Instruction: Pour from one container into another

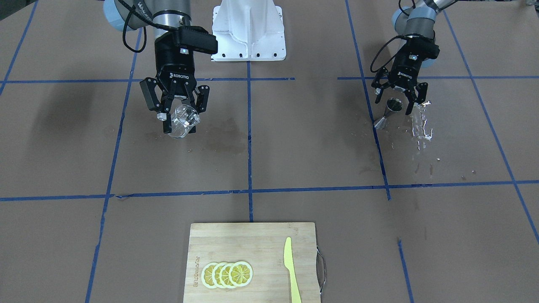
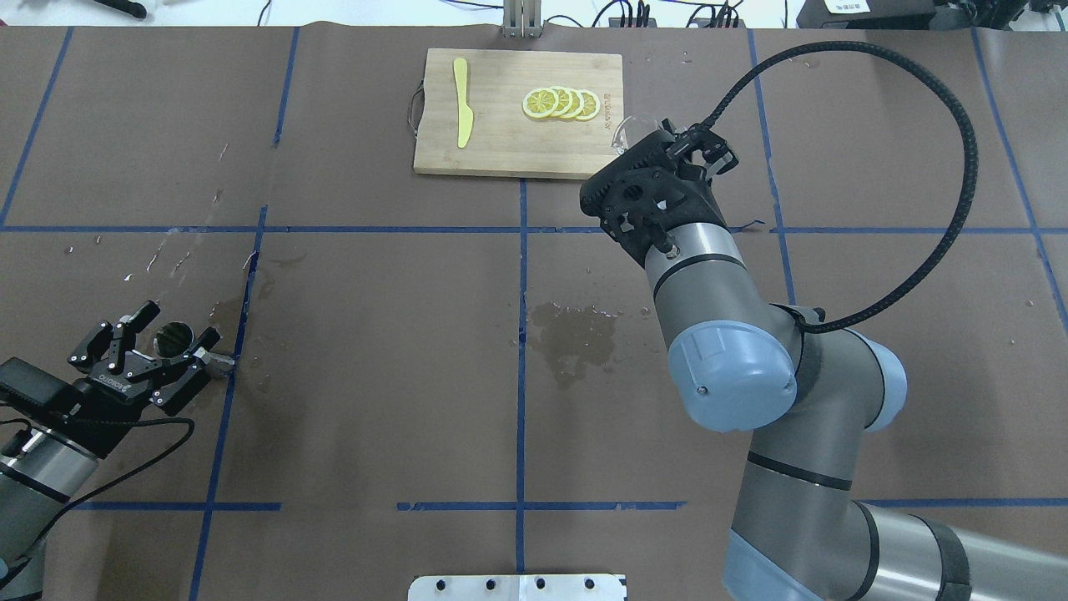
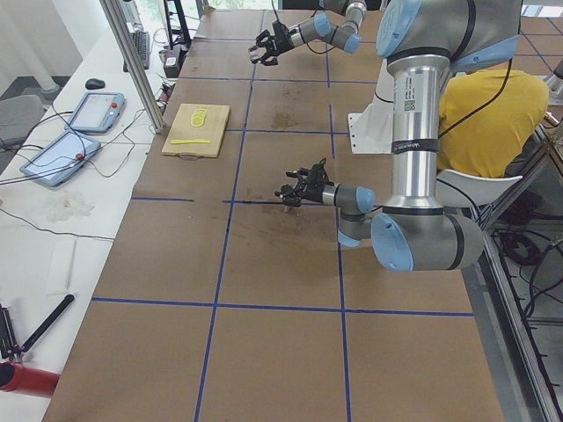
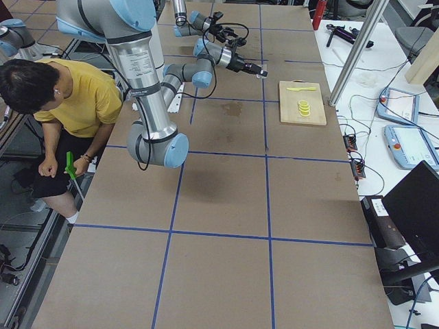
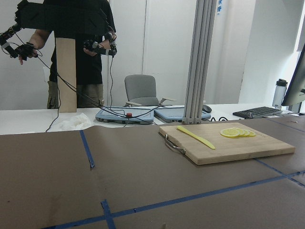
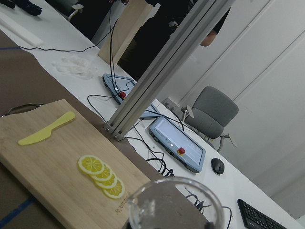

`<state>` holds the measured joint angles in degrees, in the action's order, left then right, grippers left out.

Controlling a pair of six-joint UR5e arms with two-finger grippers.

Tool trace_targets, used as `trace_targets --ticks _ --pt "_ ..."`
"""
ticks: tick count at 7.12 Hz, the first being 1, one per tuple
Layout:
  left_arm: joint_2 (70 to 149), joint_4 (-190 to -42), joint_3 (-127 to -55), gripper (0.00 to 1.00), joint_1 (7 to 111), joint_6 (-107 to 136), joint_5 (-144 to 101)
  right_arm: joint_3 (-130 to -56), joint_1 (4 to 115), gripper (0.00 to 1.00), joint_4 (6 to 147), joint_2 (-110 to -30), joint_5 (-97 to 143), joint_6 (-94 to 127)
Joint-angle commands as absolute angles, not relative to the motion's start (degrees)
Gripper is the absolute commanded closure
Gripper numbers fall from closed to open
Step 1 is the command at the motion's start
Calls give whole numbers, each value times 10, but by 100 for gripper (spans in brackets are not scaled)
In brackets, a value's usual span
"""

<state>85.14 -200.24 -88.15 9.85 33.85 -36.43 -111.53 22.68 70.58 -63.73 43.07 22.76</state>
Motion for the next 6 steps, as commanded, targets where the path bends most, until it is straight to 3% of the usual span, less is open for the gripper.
trace_targets --ticks 1,3,6 --pt "847 -2046 -910 0 99 254 -373 -1115 227 100 706 -637 431 228" --pt "838 -2047 -925 0 151 208 -471 -1114 227 100 706 -637 431 228" --pt "838 -1953 -921 1 357 199 -760 -1114 227 100 706 -638 431 228"
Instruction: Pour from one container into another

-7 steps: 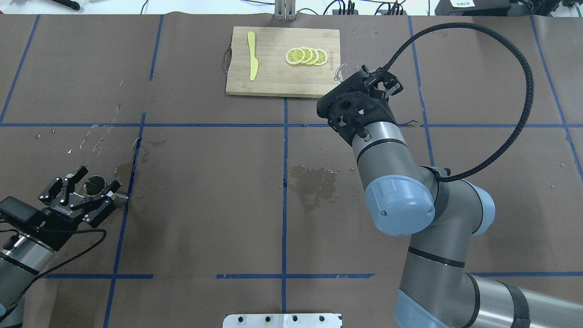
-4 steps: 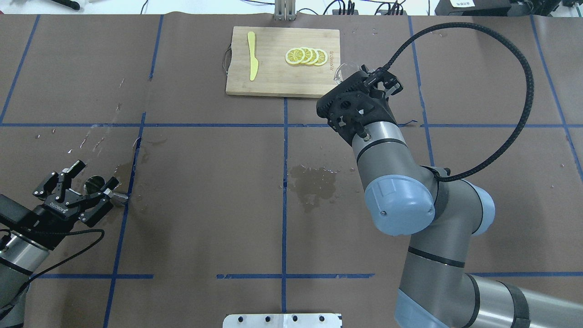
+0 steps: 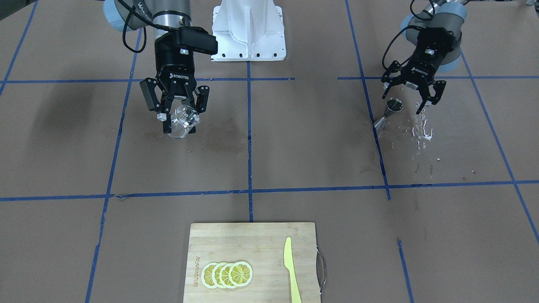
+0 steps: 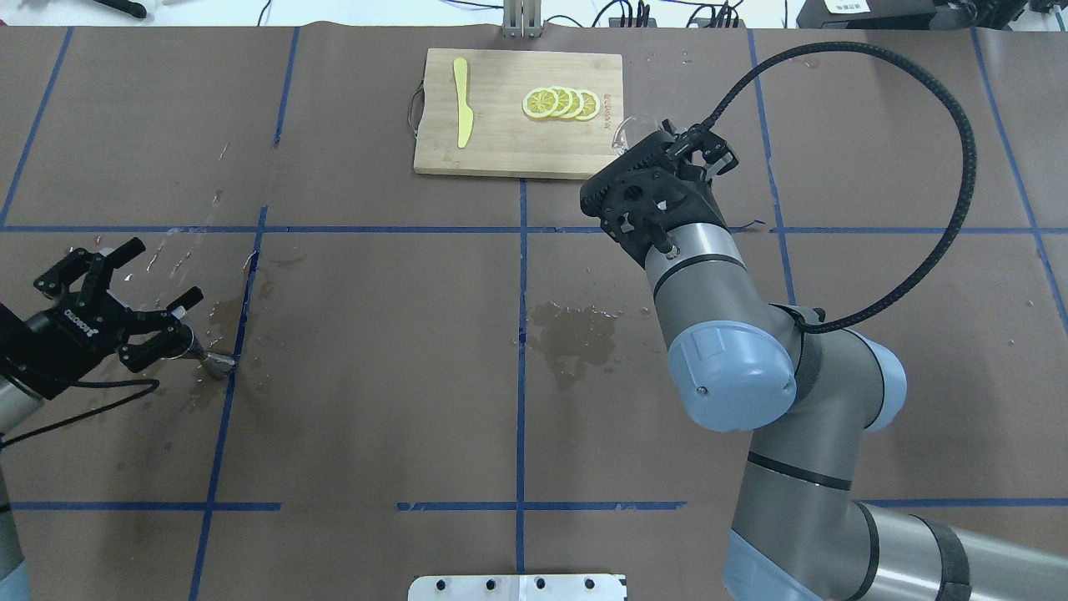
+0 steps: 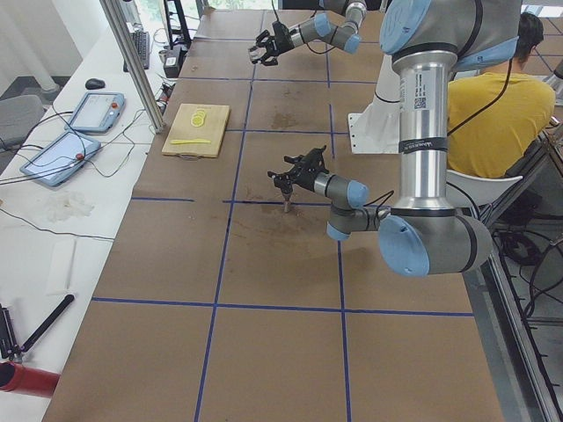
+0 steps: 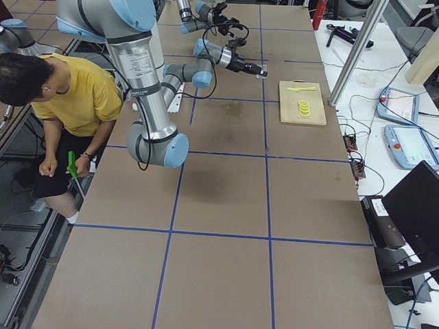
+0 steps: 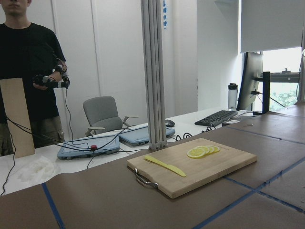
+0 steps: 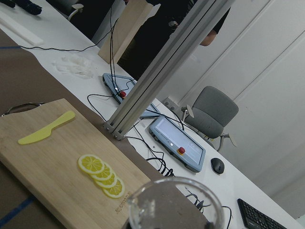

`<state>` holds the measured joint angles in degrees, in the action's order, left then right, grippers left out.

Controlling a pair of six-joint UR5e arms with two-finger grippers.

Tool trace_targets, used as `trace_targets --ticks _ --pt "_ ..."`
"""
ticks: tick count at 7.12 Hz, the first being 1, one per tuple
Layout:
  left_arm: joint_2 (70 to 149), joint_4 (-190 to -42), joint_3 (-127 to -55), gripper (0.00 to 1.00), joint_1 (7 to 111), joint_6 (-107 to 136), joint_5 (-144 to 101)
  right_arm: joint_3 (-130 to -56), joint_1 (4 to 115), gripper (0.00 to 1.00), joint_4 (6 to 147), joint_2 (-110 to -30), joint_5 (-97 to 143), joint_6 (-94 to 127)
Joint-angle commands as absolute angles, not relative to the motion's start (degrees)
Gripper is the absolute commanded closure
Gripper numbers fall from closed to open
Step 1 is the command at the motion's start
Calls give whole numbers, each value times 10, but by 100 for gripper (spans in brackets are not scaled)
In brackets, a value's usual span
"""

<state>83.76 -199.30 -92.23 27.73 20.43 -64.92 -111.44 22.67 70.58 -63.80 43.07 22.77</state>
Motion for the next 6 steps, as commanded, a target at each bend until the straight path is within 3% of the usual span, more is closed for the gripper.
trace_targets --ticks 1,4,6 --pt "846 -1889 -922 1 431 175 -846 -1114 227 100 706 -639 431 228" --pt "895 -1670 -923 0 628 82 -1062 -1114 227 100 706 -640 430 228" --pt "903 -1582 -919 0 700 7 -1080 -1114 227 100 706 -641 430 228"
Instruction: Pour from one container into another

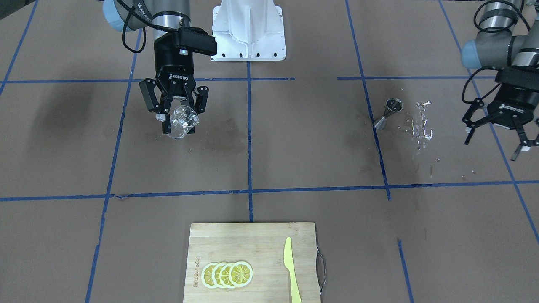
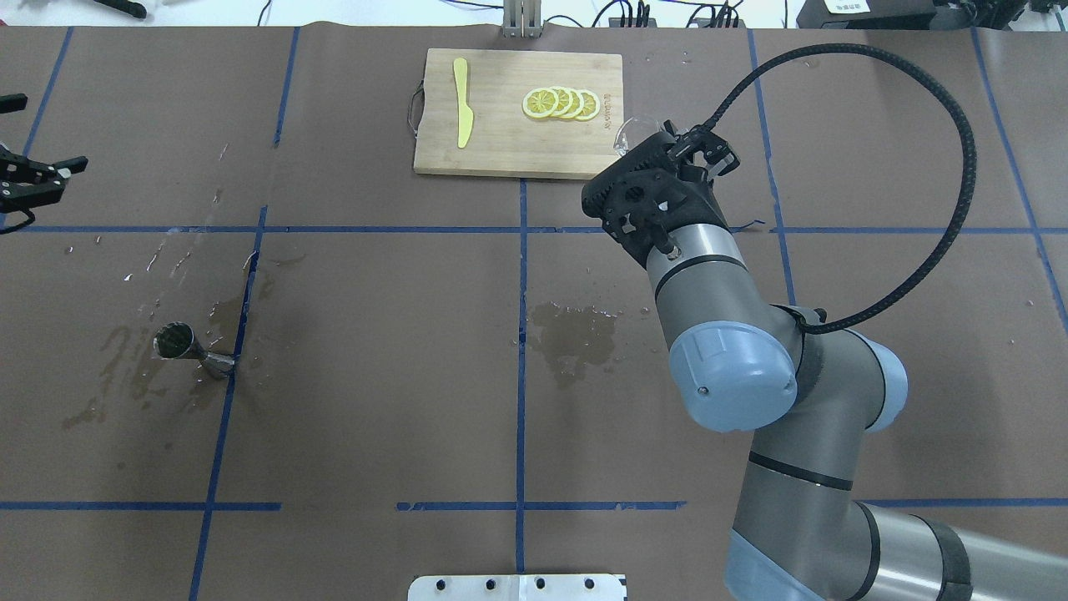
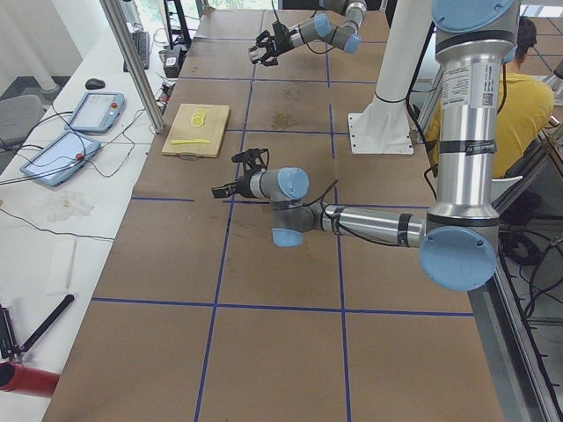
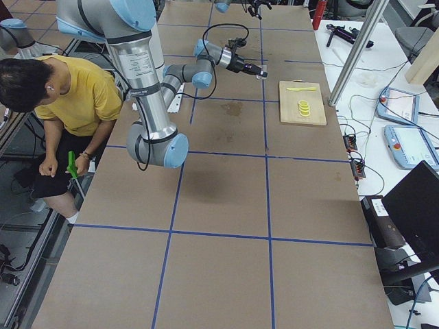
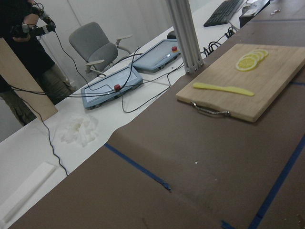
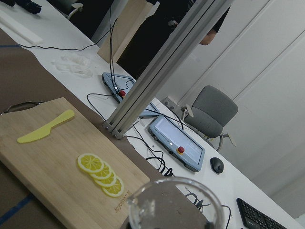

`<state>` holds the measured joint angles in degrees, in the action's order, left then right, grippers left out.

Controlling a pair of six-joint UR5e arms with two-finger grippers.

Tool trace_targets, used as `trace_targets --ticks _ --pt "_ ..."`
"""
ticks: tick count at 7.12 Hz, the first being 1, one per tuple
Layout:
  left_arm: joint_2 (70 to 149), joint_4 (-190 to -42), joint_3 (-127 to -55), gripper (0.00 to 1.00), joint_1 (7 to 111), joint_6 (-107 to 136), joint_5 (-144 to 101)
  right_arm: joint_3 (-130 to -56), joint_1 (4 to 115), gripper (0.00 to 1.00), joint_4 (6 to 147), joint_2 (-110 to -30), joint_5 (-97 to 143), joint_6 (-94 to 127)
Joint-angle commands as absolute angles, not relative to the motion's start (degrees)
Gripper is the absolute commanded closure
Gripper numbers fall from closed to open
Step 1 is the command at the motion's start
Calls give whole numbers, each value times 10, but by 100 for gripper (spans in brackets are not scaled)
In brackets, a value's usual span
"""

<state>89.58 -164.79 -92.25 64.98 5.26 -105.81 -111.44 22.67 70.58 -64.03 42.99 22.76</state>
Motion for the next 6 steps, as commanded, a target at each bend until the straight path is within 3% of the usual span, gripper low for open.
trace_targets --ticks 1,6 --pt "903 -1558 -918 0 723 -58 -1080 -1114 227 100 705 -641 430 228" --pt "940 -1275 -916 0 826 -78 -1027 -1114 226 100 706 -642 430 227"
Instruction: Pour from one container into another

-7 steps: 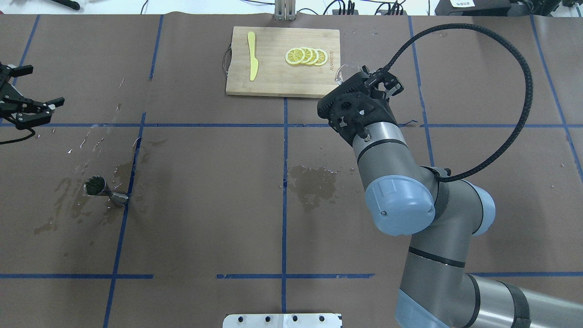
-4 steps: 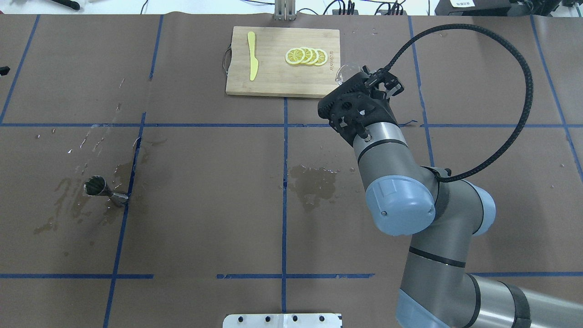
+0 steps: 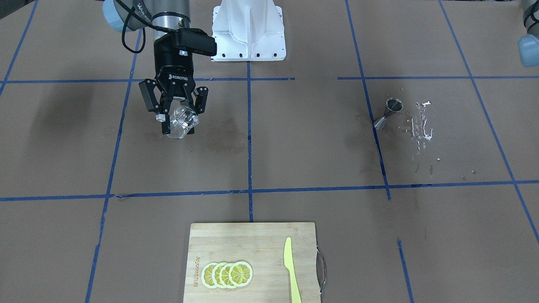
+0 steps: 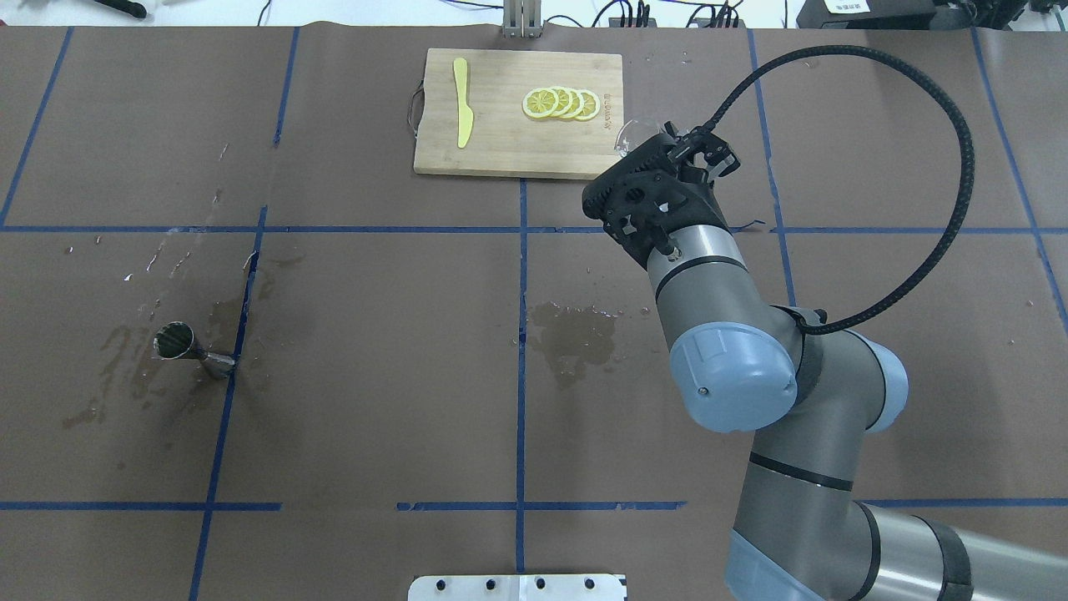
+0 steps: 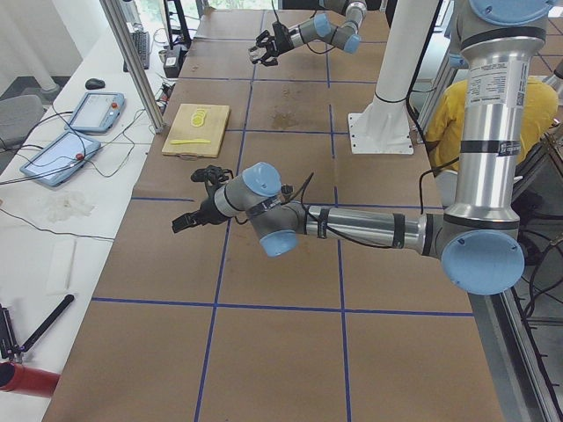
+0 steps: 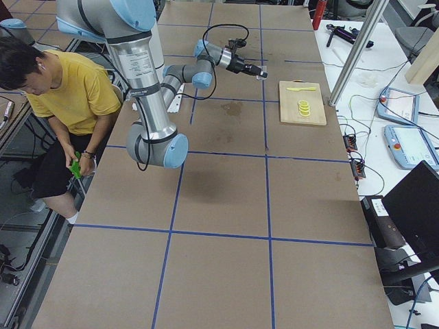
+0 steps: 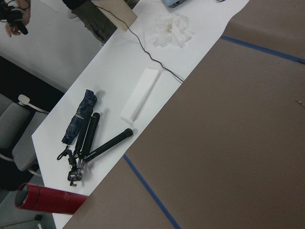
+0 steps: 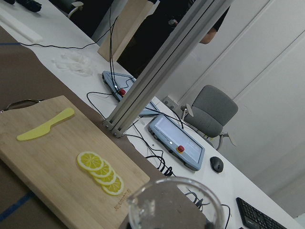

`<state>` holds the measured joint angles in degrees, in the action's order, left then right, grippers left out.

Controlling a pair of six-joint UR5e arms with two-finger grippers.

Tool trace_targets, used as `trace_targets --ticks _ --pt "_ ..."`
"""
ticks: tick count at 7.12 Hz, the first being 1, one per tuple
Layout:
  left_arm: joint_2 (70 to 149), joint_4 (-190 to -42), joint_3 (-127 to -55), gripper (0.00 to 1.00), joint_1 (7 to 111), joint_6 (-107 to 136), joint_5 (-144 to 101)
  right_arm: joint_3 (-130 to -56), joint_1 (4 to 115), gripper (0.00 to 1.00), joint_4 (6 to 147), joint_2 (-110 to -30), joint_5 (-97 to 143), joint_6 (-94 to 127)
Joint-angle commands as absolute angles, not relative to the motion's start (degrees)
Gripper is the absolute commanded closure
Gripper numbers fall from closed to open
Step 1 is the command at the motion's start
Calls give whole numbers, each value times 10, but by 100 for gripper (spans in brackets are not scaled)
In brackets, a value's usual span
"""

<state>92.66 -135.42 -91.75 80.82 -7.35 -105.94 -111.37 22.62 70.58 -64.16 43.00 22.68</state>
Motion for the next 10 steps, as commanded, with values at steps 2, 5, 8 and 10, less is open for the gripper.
trace_targets --ticks 2,5,8,10 --pt "990 -1090 -904 0 828 -80 -1013 -1114 226 100 706 -642 430 226" --pt "993 -980 -863 0 912 -81 -1187 -1114 226 100 705 -642 430 226" --pt "940 -909 -864 0 920 -63 -1318 -1114 226 100 706 -640 432 229" --pt "923 -867 -901 0 921 -43 -1322 -1114 228 100 700 -638 432 231"
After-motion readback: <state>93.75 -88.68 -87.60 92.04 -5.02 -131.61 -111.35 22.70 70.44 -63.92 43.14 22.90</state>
